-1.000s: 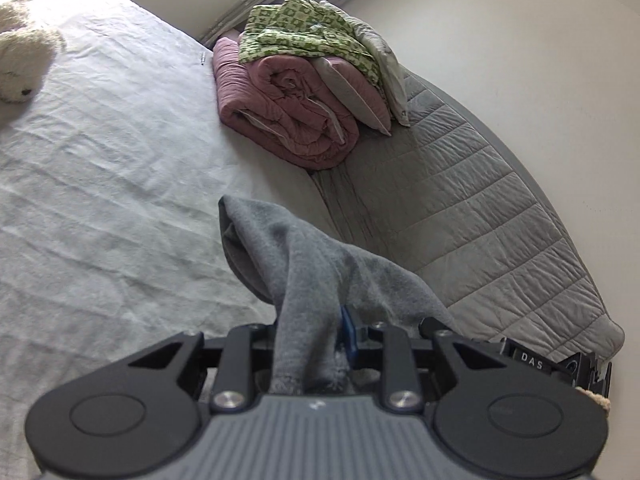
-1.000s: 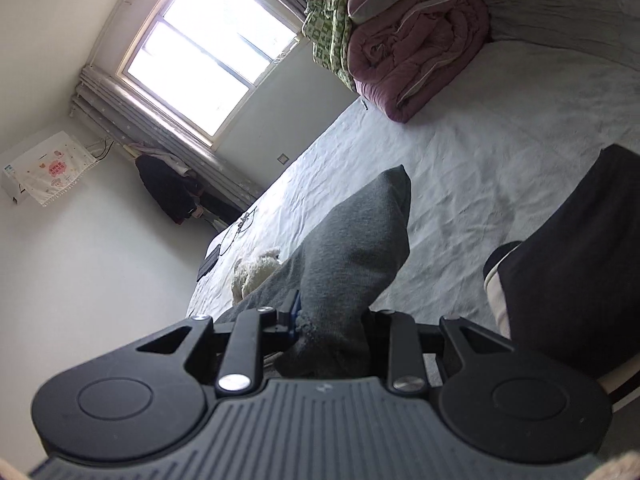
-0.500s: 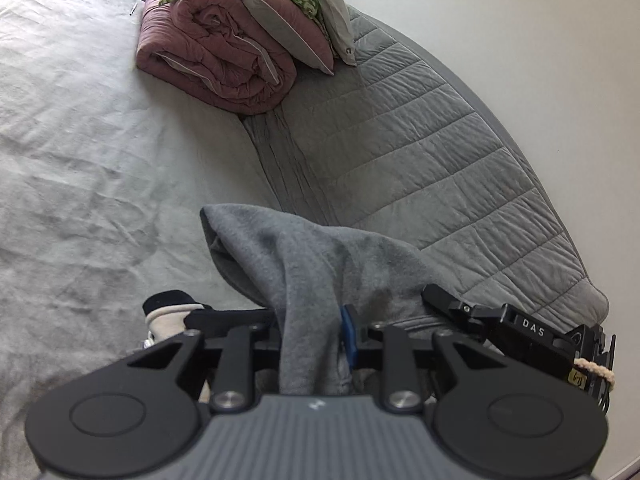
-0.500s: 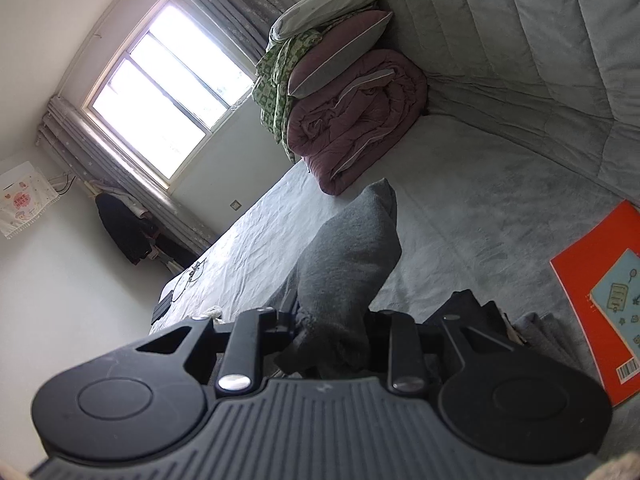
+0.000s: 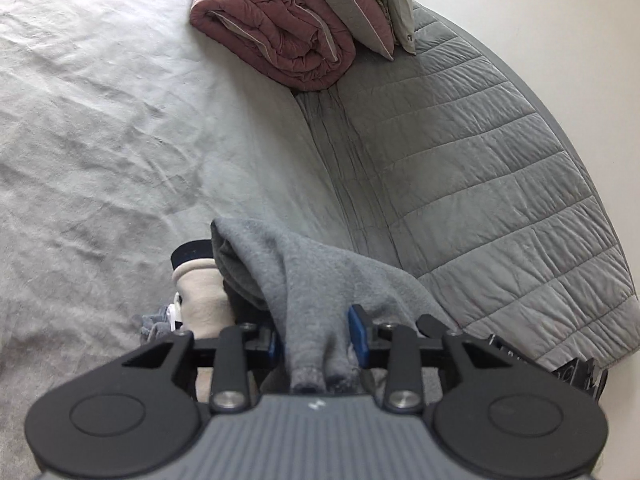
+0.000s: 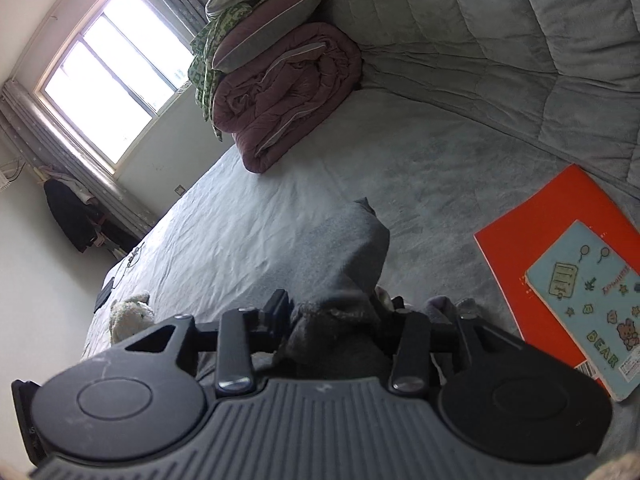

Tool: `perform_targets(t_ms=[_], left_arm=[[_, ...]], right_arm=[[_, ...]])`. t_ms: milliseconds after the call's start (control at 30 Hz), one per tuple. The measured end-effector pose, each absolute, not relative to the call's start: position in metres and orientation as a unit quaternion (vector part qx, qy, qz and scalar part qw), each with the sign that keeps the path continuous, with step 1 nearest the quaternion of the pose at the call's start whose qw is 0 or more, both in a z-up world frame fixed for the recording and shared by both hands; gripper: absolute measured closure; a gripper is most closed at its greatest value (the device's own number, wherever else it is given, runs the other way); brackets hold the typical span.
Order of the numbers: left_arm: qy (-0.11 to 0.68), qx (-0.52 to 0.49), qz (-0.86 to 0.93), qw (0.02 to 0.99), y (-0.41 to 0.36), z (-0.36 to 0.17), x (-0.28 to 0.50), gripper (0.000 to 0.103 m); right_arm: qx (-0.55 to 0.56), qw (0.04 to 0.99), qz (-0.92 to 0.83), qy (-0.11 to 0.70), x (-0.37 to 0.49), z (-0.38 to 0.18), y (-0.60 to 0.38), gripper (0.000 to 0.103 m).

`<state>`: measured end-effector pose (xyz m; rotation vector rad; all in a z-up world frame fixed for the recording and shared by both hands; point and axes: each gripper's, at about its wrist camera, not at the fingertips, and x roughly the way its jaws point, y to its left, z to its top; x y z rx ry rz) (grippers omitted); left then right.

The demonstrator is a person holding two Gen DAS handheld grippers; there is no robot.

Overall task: Fold clothes
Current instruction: 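Carry the folded shirt with both grippers toward the stack of clothes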

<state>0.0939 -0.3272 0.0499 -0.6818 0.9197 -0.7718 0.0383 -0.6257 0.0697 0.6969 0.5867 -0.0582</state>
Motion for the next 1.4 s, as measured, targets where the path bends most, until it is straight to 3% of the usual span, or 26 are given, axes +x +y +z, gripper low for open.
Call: perform_targets(t_ms=[233, 500, 700, 933, 1000, 1100, 1167, 1200, 1233, 1400], left_arm=[[0.380, -0.269, -0.350, 0.813, -0.321, 0.084, 0.089, 0.053], [0.302, -0.194, -0.323, 0.876, -0.347, 0.111, 0.090, 0.053], [0.314, -0.135, -0.352, 0.871, -0.367, 0.095, 0.079, 0.053], [0.327, -0.146, -0.358, 0.862, -0.355, 0.093, 0.079, 0.054], [0.341, -0.170, -0.357, 0.853, -0.351, 0.093, 0.085, 0.056], [0.357, -0.187, -0.350, 0.846, -0.351, 0.090, 0.091, 0.073], [0.359, -0.187, -0.346, 0.847, -0.351, 0.089, 0.092, 0.088], [0.358, -0.189, -0.344, 0.847, -0.350, 0.090, 0.091, 0.093], [0.358, -0.191, -0.342, 0.848, -0.349, 0.091, 0.091, 0.094], [0.342, -0.206, -0.346, 0.849, -0.340, 0.106, 0.081, 0.095]], right_arm=[[0.306, 0.920, -0.047, 0.240, 0.023, 0.090, -0.629, 0.045], [0.205, 0.962, -0.078, 0.164, 0.024, 0.121, -0.599, 0.044], [0.118, 0.970, -0.065, 0.201, 0.048, 0.103, -0.566, 0.044], [0.159, 0.959, -0.110, 0.206, 0.047, 0.102, -0.588, 0.042], [0.172, 0.953, -0.137, 0.209, 0.049, 0.104, -0.597, 0.042], [0.188, 0.945, -0.140, 0.230, 0.060, 0.098, -0.604, 0.042], [0.190, 0.944, -0.137, 0.233, 0.061, 0.098, -0.601, 0.069], [0.191, 0.944, -0.135, 0.233, 0.061, 0.097, -0.599, 0.098], [0.191, 0.944, -0.133, 0.234, 0.061, 0.097, -0.598, 0.103], [0.174, 0.954, -0.126, 0.211, 0.051, 0.114, -0.584, 0.103]])
